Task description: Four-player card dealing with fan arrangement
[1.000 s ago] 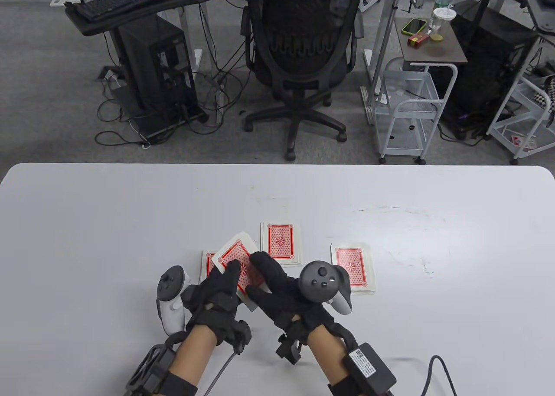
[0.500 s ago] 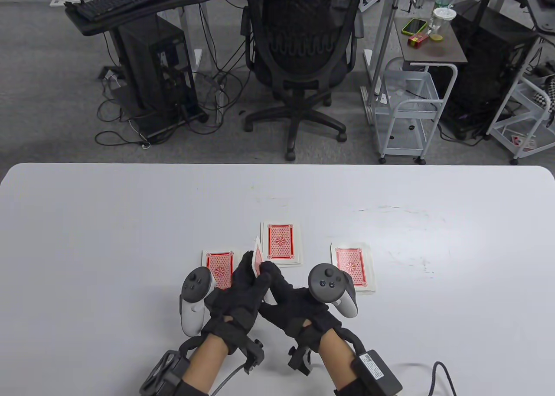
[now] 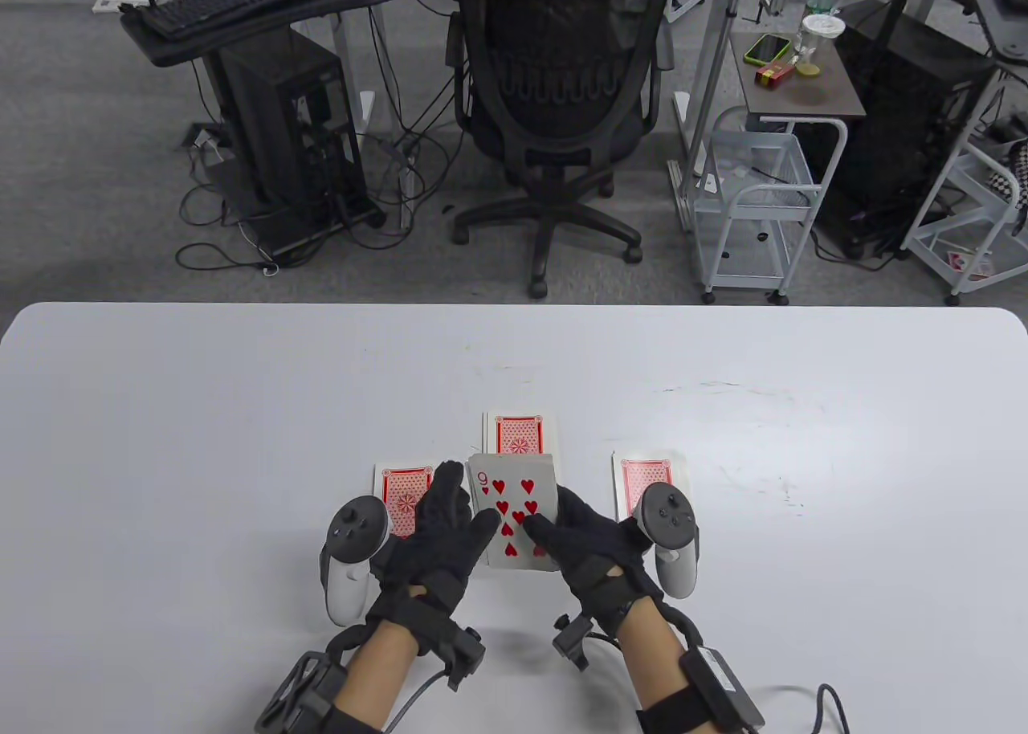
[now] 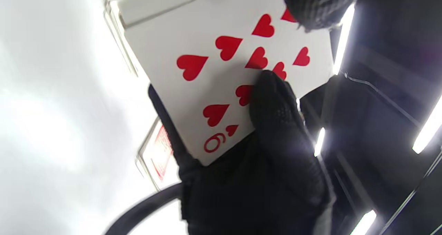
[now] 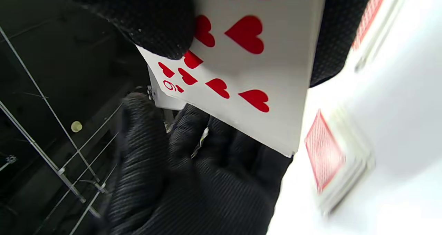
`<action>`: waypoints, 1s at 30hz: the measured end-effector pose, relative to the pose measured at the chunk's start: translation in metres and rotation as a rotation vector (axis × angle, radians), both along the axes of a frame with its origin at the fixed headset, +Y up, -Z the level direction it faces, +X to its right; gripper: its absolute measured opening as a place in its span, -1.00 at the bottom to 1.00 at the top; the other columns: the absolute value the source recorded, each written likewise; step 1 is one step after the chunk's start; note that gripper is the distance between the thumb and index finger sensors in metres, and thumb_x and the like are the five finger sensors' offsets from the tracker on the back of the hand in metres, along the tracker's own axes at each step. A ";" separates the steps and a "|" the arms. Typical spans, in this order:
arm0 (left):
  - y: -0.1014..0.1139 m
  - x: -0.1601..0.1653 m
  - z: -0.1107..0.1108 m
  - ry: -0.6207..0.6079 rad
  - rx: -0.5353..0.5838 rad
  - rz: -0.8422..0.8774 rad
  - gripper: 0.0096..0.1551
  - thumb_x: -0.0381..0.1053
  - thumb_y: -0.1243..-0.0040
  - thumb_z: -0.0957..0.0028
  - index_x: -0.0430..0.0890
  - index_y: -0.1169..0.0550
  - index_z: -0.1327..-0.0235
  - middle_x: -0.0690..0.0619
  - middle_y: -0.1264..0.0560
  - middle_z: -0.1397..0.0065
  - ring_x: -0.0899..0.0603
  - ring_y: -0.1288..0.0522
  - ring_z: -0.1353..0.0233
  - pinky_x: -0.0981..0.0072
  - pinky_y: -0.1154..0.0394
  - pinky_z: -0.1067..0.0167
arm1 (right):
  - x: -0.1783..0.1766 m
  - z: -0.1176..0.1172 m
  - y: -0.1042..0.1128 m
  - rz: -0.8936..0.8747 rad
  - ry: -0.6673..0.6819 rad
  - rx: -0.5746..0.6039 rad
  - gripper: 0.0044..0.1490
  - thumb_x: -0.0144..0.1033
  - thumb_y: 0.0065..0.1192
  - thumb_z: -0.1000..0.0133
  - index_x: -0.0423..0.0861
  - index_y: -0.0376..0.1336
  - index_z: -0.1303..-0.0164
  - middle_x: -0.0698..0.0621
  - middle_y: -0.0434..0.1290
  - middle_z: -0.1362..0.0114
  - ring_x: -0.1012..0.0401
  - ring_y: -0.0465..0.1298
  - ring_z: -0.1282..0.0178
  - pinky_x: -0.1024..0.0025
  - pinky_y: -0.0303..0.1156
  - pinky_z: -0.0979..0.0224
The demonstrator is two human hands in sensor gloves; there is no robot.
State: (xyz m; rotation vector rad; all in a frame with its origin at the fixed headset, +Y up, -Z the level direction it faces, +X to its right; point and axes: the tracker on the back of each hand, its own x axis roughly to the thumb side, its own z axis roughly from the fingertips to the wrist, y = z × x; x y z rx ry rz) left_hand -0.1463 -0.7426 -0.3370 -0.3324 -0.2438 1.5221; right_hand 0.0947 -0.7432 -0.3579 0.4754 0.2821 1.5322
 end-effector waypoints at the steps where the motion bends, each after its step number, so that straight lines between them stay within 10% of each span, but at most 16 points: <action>1: -0.005 0.000 -0.001 -0.029 -0.024 0.062 0.14 0.23 -0.11 -0.19 0.00 0.39 -0.51 -0.07 0.31 -0.58 -0.40 0.08 -0.55 -0.31 0.00 -0.50 | -0.002 0.000 -0.002 -0.007 0.019 -0.006 -0.38 -0.35 0.19 -0.27 -0.17 0.12 -0.53 -0.21 0.34 -0.45 -0.17 0.55 -0.35 -0.15 0.43 -0.28; 10: -0.018 0.000 -0.005 -0.010 -0.038 0.087 -0.47 -0.04 -0.05 -0.20 0.08 -0.23 -0.42 0.06 -0.18 -0.51 -0.26 -0.29 -0.45 -0.23 -0.29 -0.45 | -0.001 -0.001 -0.010 0.311 -0.023 -0.052 -0.36 -0.15 0.21 -0.29 -0.13 0.15 -0.54 -0.19 0.32 -0.43 -0.16 0.53 -0.27 -0.24 0.35 -0.29; 21: -0.012 -0.002 -0.004 0.037 0.101 -0.258 -0.54 -0.06 -0.36 -0.06 0.25 -0.52 -0.22 0.23 -0.48 -0.39 -0.14 -0.58 -0.40 -0.11 -0.45 -0.41 | 0.019 -0.002 0.005 0.506 -0.055 -0.086 -0.48 -0.32 0.42 -0.20 -0.04 0.32 -0.38 -0.14 0.38 -0.45 -0.28 0.38 -0.50 -0.26 0.25 -0.39; 26: -0.026 0.001 -0.008 0.002 -0.007 -0.378 -0.35 -0.04 -0.33 -0.08 0.18 -0.33 -0.42 0.13 -0.34 -0.55 -0.23 -0.40 -0.55 -0.11 -0.34 -0.43 | 0.017 -0.003 -0.015 0.499 -0.086 -0.155 -0.17 -0.27 0.40 -0.22 -0.16 0.05 -0.62 -0.24 0.14 -0.60 -0.42 0.15 -0.56 -0.33 0.12 -0.41; 30: -0.037 0.003 -0.006 0.070 -0.111 -0.239 -0.49 -0.11 -0.25 -0.12 0.15 -0.38 -0.33 0.14 -0.36 -0.51 -0.22 -0.37 -0.56 -0.12 -0.30 -0.45 | 0.001 0.000 -0.020 0.443 -0.149 -0.149 -0.49 -0.40 0.35 -0.21 -0.08 0.27 -0.37 -0.18 0.33 -0.46 -0.34 0.29 -0.51 -0.24 0.25 -0.36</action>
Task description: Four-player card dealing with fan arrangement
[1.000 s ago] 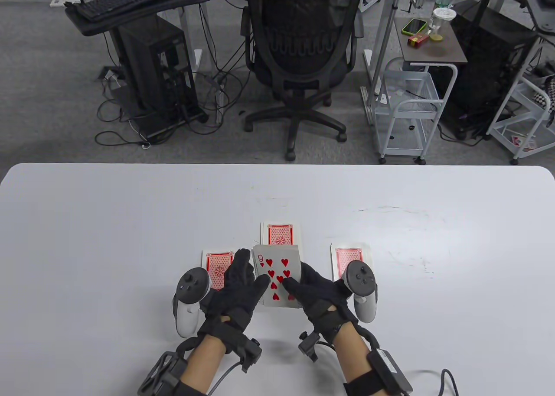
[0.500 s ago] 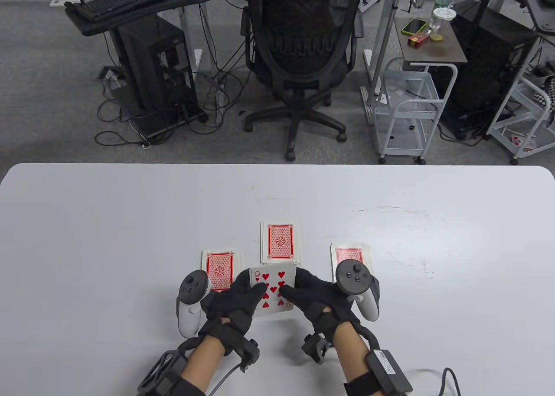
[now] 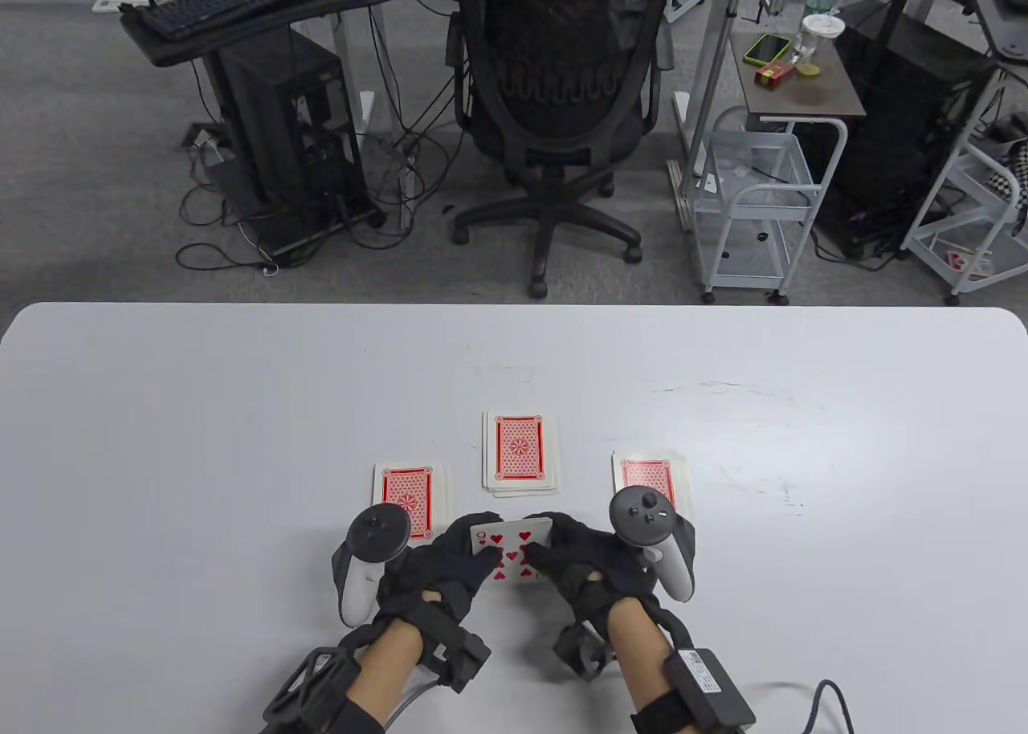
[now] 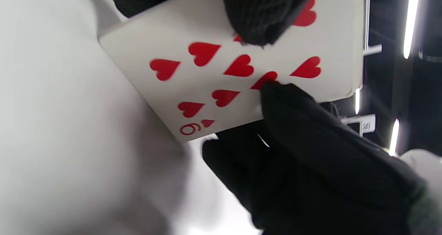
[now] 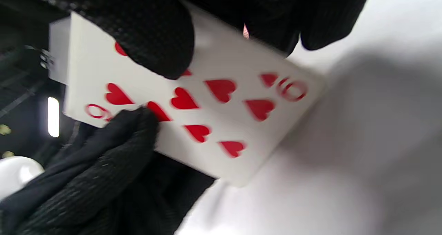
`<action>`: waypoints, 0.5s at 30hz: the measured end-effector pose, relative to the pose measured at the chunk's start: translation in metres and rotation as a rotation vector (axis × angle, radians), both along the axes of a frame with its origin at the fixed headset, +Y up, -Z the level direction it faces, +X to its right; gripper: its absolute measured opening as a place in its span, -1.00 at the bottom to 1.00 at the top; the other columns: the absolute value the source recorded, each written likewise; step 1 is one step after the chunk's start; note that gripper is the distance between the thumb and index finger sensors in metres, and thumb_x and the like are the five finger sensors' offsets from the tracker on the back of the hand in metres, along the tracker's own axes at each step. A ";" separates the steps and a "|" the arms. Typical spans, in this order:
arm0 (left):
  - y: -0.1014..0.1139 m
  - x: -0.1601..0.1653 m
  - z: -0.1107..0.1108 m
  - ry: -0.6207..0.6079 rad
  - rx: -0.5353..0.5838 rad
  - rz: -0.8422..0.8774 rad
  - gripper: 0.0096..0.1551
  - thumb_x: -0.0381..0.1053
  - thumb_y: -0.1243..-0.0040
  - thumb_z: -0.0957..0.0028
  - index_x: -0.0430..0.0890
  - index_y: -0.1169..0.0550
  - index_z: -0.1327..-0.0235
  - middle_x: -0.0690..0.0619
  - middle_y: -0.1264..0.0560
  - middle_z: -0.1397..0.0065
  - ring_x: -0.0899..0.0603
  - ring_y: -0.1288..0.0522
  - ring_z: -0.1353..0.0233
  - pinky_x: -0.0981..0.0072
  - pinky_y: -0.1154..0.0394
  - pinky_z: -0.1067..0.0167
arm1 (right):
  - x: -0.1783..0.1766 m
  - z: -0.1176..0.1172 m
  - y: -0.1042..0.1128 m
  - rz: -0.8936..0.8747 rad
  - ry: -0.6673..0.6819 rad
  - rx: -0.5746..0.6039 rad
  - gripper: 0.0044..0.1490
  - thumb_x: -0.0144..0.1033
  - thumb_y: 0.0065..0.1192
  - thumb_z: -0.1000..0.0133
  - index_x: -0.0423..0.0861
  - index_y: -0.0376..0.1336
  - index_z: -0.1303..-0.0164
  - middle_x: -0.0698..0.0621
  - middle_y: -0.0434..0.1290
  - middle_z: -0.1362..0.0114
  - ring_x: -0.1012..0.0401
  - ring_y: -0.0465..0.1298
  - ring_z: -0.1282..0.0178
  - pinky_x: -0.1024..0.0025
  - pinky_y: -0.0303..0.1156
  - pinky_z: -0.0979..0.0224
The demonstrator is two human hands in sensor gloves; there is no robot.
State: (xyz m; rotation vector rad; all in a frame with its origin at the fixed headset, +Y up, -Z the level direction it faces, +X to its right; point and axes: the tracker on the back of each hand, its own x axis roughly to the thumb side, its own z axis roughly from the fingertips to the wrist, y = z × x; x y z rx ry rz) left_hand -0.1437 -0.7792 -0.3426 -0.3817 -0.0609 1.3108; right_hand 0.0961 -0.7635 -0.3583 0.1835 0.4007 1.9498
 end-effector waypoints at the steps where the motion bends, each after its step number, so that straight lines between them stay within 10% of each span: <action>1: 0.003 -0.001 0.001 0.014 0.019 0.025 -0.49 -0.11 -0.25 -0.12 0.14 -0.37 -0.33 0.14 -0.35 -0.51 -0.22 -0.36 -0.56 -0.12 -0.27 -0.46 | -0.001 0.002 0.004 -0.016 -0.005 -0.005 -0.49 -0.41 0.35 -0.21 -0.08 0.28 -0.37 -0.18 0.32 -0.46 -0.35 0.27 -0.51 -0.25 0.23 -0.36; 6: 0.002 0.000 0.000 -0.010 0.003 0.016 -0.15 -0.03 -0.27 -0.13 0.04 -0.05 -0.54 0.04 -0.12 -0.63 -0.32 -0.13 -0.64 -0.19 -0.09 -0.47 | -0.001 0.002 0.001 -0.043 0.006 -0.034 -0.16 -0.33 0.36 -0.22 -0.25 0.01 -0.60 -0.33 0.11 -0.56 -0.45 0.14 -0.52 -0.31 0.17 -0.36; 15: 0.002 -0.002 0.004 0.048 0.002 -0.008 -0.33 -0.05 -0.28 -0.12 0.09 -0.25 -0.45 0.09 -0.27 -0.56 -0.28 -0.25 -0.60 -0.17 -0.20 -0.45 | -0.006 0.000 -0.005 -0.098 0.039 -0.066 -0.27 -0.43 0.33 -0.20 -0.22 0.08 -0.54 -0.30 0.14 -0.55 -0.42 0.11 -0.54 -0.31 0.12 -0.37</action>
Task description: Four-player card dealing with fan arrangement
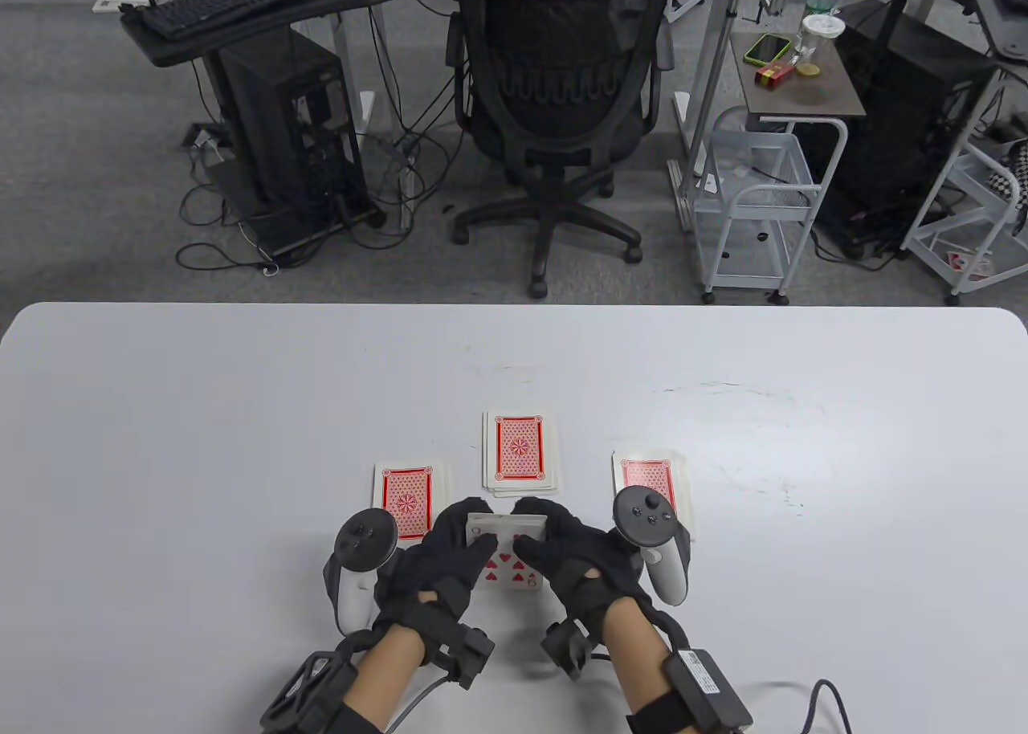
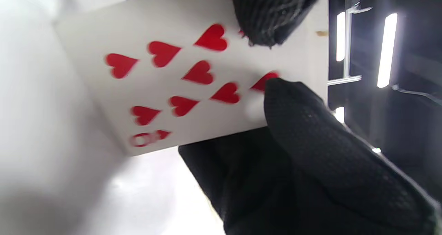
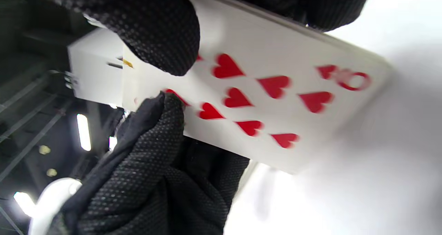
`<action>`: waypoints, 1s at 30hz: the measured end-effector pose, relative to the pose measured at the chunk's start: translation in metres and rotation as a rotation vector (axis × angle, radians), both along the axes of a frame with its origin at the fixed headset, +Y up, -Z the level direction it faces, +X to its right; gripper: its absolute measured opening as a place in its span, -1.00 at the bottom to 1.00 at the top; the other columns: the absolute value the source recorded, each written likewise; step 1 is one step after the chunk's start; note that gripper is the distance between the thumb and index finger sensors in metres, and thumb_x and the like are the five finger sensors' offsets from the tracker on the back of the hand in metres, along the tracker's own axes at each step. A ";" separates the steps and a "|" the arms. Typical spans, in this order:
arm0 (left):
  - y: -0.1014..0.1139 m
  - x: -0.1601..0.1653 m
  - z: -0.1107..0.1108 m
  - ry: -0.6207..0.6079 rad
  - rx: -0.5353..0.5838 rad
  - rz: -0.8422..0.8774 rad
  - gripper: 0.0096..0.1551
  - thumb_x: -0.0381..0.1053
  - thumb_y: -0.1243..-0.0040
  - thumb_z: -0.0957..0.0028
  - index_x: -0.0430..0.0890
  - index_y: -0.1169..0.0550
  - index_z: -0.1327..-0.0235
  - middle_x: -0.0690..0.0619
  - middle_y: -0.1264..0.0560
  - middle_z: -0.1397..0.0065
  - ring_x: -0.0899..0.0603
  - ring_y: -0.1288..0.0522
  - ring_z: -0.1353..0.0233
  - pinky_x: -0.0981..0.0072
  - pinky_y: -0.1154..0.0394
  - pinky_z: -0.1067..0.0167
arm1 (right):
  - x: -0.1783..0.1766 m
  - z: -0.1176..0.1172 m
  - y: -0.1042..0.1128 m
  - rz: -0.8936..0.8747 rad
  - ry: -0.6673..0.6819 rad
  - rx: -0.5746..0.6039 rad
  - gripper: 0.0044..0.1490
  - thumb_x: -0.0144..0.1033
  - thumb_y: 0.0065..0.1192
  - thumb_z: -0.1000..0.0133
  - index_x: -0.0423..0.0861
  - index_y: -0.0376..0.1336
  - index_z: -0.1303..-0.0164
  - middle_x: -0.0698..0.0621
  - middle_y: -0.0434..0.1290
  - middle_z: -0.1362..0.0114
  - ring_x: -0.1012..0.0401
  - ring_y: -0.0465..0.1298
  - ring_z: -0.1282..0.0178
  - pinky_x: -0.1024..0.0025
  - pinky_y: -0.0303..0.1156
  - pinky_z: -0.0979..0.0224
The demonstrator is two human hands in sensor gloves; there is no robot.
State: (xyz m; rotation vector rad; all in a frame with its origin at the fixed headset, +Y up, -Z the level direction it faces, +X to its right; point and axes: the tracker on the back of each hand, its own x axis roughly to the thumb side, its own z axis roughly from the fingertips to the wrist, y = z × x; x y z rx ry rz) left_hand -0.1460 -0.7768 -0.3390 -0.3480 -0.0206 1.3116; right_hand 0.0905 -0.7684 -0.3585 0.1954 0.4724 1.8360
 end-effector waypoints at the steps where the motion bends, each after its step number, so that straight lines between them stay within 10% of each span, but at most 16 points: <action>1: -0.004 0.000 0.000 -0.019 -0.036 -0.017 -0.37 -0.06 -0.28 -0.11 0.08 -0.28 -0.42 0.08 -0.30 -0.55 -0.29 -0.26 -0.59 -0.17 -0.20 -0.44 | 0.000 0.000 -0.002 0.012 0.020 -0.016 -0.30 -0.43 0.33 -0.21 -0.20 0.10 -0.53 -0.29 0.15 -0.55 -0.41 0.11 -0.54 -0.31 0.12 -0.38; 18: 0.007 -0.010 -0.002 -0.016 0.065 0.093 -0.37 -0.02 -0.32 -0.10 0.12 -0.33 -0.41 0.11 -0.36 -0.53 -0.24 -0.34 -0.58 -0.11 -0.27 -0.45 | 0.004 -0.006 0.025 0.067 0.061 0.191 -0.46 -0.45 0.35 -0.17 -0.14 0.27 -0.37 -0.17 0.42 -0.37 -0.19 0.50 -0.41 -0.19 0.33 -0.36; 30: -0.011 0.001 -0.007 -0.309 -0.063 0.499 0.03 0.34 -0.21 -0.03 0.07 0.00 -0.63 -0.02 -0.04 -0.68 -0.35 -0.21 -0.63 -0.16 -0.31 -0.45 | -0.003 0.003 0.033 -0.501 -0.032 -0.011 -0.44 -0.43 0.33 -0.19 -0.17 0.24 -0.40 -0.18 0.41 -0.37 -0.18 0.53 -0.37 -0.16 0.41 -0.32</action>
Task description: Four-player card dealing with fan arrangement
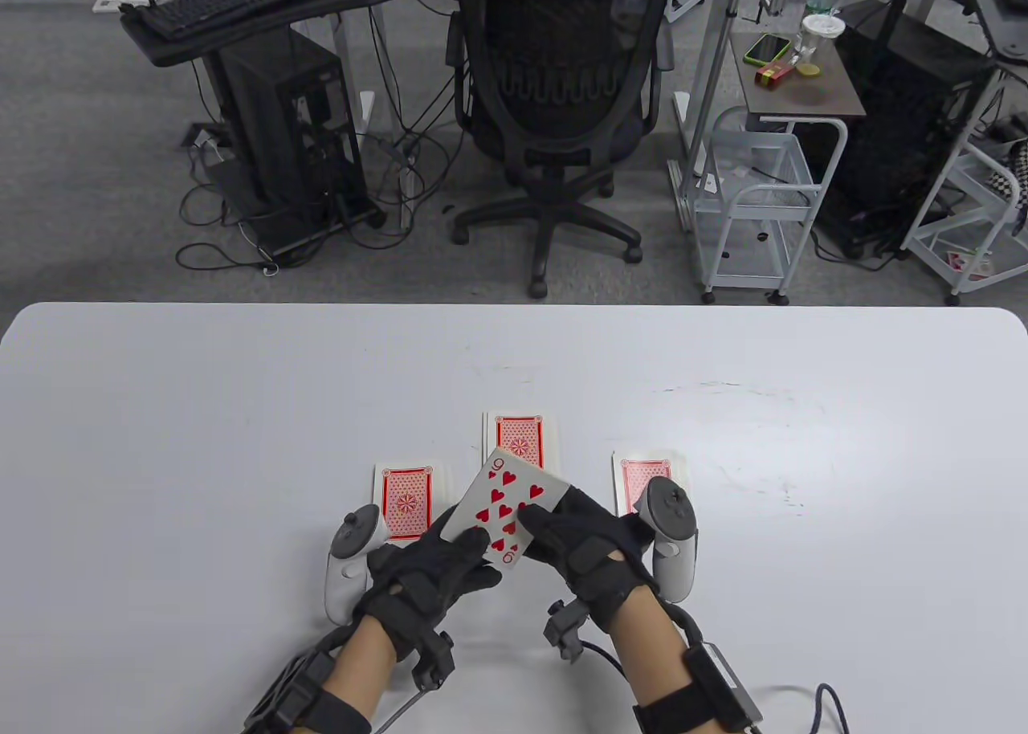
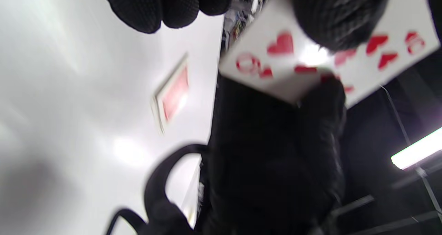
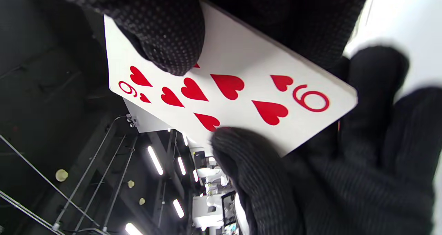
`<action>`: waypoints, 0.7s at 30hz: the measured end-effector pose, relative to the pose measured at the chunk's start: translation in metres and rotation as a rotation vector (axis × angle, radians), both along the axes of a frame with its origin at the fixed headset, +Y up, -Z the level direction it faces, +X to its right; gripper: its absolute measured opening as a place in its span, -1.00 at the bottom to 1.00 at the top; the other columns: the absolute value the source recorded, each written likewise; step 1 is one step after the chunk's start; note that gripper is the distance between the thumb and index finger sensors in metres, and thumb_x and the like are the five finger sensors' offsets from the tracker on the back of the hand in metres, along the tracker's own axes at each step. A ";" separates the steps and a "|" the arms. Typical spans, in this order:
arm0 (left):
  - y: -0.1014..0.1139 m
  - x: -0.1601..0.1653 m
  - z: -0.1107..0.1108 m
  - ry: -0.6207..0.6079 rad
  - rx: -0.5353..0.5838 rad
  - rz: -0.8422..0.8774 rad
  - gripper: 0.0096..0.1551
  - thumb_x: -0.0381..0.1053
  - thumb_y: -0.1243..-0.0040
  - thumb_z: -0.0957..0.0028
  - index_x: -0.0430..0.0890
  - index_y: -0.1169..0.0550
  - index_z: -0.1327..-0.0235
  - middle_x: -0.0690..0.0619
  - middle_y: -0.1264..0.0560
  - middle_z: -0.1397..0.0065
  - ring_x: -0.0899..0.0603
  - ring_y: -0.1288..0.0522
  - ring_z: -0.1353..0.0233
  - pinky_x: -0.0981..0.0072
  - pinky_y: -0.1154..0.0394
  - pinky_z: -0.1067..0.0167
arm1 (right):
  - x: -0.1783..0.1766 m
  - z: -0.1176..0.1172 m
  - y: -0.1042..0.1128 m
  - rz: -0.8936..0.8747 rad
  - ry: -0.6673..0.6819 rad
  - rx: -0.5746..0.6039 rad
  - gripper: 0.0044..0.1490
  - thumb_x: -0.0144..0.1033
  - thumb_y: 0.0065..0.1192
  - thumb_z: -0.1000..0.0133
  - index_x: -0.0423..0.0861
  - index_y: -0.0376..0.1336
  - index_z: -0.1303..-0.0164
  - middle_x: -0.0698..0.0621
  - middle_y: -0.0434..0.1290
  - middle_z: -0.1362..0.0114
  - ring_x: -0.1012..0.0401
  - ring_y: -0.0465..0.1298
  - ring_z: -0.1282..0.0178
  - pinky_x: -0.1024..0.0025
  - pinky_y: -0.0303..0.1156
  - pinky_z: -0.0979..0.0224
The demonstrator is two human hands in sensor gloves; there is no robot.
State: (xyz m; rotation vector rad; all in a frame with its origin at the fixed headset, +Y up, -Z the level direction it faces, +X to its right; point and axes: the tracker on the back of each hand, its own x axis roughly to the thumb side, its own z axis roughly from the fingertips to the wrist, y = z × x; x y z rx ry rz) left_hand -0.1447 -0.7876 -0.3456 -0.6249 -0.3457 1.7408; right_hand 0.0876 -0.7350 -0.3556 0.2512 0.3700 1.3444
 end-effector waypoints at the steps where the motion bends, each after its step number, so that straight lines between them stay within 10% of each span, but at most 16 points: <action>1: 0.002 0.003 0.001 0.006 0.007 0.021 -0.06 0.32 -0.18 -0.05 0.14 -0.06 -0.62 0.01 -0.05 -0.69 -0.34 -0.21 -0.64 -0.16 -0.31 -0.46 | -0.003 0.001 -0.003 -0.002 0.021 -0.033 -0.45 -0.41 0.31 -0.21 -0.17 0.22 -0.41 -0.18 0.40 -0.38 -0.20 0.51 -0.39 -0.16 0.39 -0.32; 4: 0.002 0.005 0.004 0.031 -0.006 0.076 -0.23 0.27 -0.09 -0.10 0.29 -0.13 -0.58 0.05 -0.04 -0.70 -0.37 -0.13 -0.67 -0.21 -0.24 -0.50 | -0.003 0.003 0.000 0.019 0.019 -0.109 -0.44 -0.42 0.26 -0.25 -0.17 0.18 -0.45 -0.19 0.30 -0.44 -0.24 0.41 -0.43 -0.26 0.29 -0.35; 9: 0.014 0.002 0.005 0.029 0.065 0.112 -0.39 0.21 -0.09 -0.12 0.34 -0.30 -0.49 0.01 -0.21 -0.68 -0.40 -0.31 -0.59 -0.24 -0.35 -0.42 | 0.013 0.000 0.033 0.299 -0.065 0.101 -0.07 -0.07 0.24 -0.30 -0.25 -0.10 -0.66 -0.34 -0.06 -0.58 -0.37 0.14 -0.50 -0.38 0.10 -0.38; 15: 0.032 0.005 0.010 0.016 0.176 -0.006 -0.40 0.17 -0.12 -0.13 0.25 -0.34 -0.48 -0.03 -0.40 -0.54 -0.30 -0.58 -0.33 -0.19 -0.50 -0.27 | 0.002 -0.006 0.085 0.577 -0.200 0.475 -0.21 0.24 0.18 -0.25 -0.14 0.27 -0.44 -0.18 0.32 -0.45 -0.22 0.44 -0.34 -0.29 0.29 -0.32; 21: 0.031 0.000 0.012 -0.007 0.156 -0.033 -0.38 0.18 -0.19 -0.13 0.09 -0.38 -0.46 -0.02 -0.40 -0.48 -0.20 -0.61 -0.23 -0.14 -0.54 -0.24 | -0.015 -0.009 0.090 0.513 -0.086 0.542 -0.53 -0.23 0.19 -0.21 -0.13 0.35 -0.27 -0.13 0.42 -0.34 -0.18 0.51 -0.25 -0.32 0.29 -0.30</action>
